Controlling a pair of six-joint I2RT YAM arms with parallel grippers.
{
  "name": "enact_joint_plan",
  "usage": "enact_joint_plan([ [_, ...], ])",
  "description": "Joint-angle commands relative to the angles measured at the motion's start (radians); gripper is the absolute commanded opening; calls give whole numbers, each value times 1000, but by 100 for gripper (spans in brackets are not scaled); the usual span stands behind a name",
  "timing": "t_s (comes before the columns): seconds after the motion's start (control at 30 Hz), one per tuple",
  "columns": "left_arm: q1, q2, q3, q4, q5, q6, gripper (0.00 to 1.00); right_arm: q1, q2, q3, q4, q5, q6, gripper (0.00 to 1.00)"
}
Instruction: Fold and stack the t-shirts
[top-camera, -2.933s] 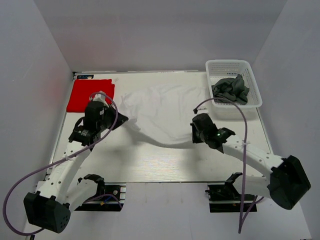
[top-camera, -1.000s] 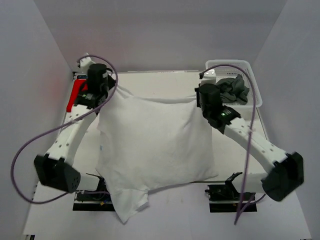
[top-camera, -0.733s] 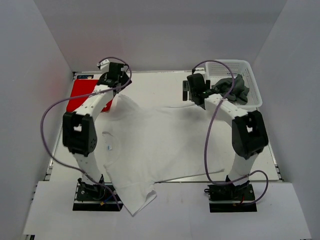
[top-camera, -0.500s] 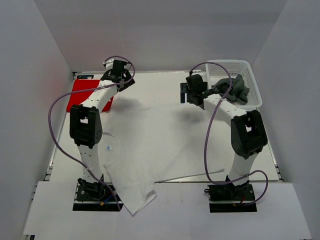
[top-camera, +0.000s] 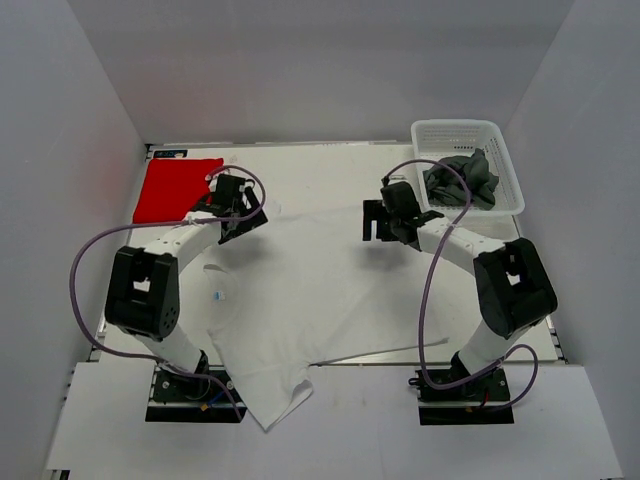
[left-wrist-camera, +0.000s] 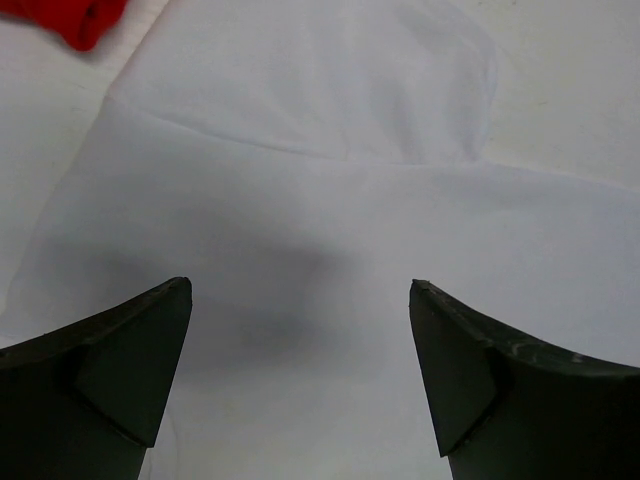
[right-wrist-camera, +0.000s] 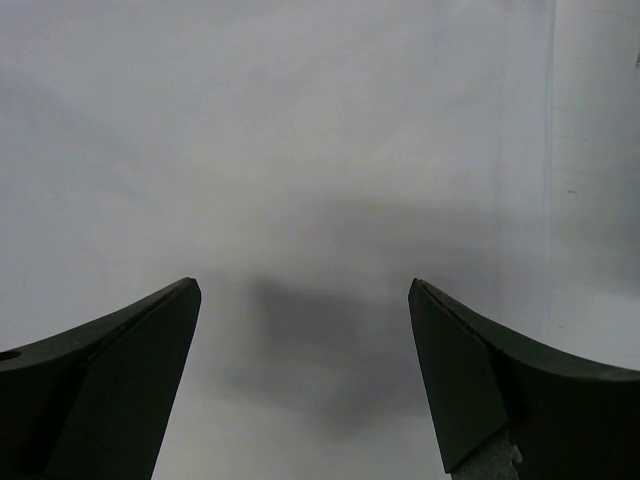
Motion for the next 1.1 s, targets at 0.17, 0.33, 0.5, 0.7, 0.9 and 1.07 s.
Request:
enact_joint_plan([
  [0.17,12,246,146,41,38,34,100,-7,95,-3,68,3,40,90],
  [0.33,21,445,360,-51,38,58,100,-16,219,109,17,24,45,90],
  [0.5,21,651,647,-161,1,97,100,-52,339,241,-15,52,54,90],
  [0.7,30,783,939,-223,30,175,100,-95,468,442,-49,70,42,90],
  [0.9,40,864,1178,-260,76,219,100,-116,513,628,-87,64,-1,90],
  [1.07,40,734,1055,-209,141,239,100,-104,419,628,-64,29,-58,90],
])
